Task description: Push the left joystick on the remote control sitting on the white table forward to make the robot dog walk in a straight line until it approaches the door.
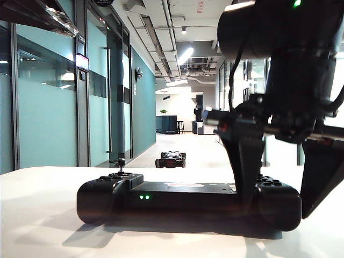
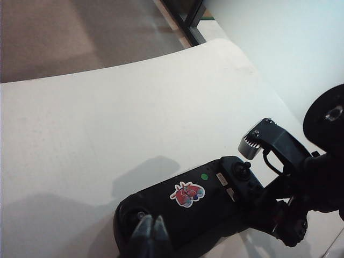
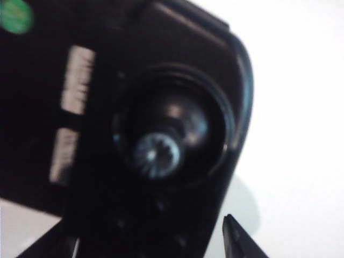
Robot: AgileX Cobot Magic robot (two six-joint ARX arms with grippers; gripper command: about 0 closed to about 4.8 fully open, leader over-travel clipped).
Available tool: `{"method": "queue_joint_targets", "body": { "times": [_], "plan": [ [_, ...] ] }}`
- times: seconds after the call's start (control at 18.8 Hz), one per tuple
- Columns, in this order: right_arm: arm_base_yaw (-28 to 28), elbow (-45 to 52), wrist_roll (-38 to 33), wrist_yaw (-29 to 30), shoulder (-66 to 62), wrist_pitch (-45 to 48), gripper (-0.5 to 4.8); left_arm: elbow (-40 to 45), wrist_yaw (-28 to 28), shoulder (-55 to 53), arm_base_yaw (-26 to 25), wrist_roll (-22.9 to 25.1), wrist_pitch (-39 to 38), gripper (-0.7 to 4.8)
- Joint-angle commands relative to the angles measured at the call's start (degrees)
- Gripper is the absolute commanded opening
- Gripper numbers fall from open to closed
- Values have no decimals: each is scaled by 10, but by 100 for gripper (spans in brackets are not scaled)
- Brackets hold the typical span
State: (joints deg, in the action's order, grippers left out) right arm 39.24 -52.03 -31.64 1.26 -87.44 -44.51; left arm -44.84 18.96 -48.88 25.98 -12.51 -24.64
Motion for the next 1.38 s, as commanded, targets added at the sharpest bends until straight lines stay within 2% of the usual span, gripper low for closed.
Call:
{"method": "queue_joint_targets", "body": {
  "times": [0.05,0.21,0.48,0.64,0.75,1.07,1.12,1.28,1.38],
  "plan": [
    [1,-3,-2,-5,-5,7,368,-3,4,1,0,0,7,-5],
    [2,-3,-3,-16,-5,14,320,-3,4,1,0,0,7,-5],
    [2,-3,-3,-16,-6,29,314,-3,4,1,0,0,7,-5],
    [2,-3,-3,-16,-13,28,291,-3,4,1,0,0,7,-6],
    [2,-3,-3,-16,-18,28,230,-3,4,1,0,0,7,-5],
    [2,-3,-14,-16,-18,28,228,-3,4,1,0,1,7,-5],
    [2,-3,-33,-16,-18,28,185,-3,4,0,0,6,7,-5],
    [2,-3,-36,-11,-18,28,178,-3,34,-16,0,27,6,-5],
    [2,-3,-45,-12,-18,28,178,-3,59,-38,0,61,7,-6]
  ]
}}
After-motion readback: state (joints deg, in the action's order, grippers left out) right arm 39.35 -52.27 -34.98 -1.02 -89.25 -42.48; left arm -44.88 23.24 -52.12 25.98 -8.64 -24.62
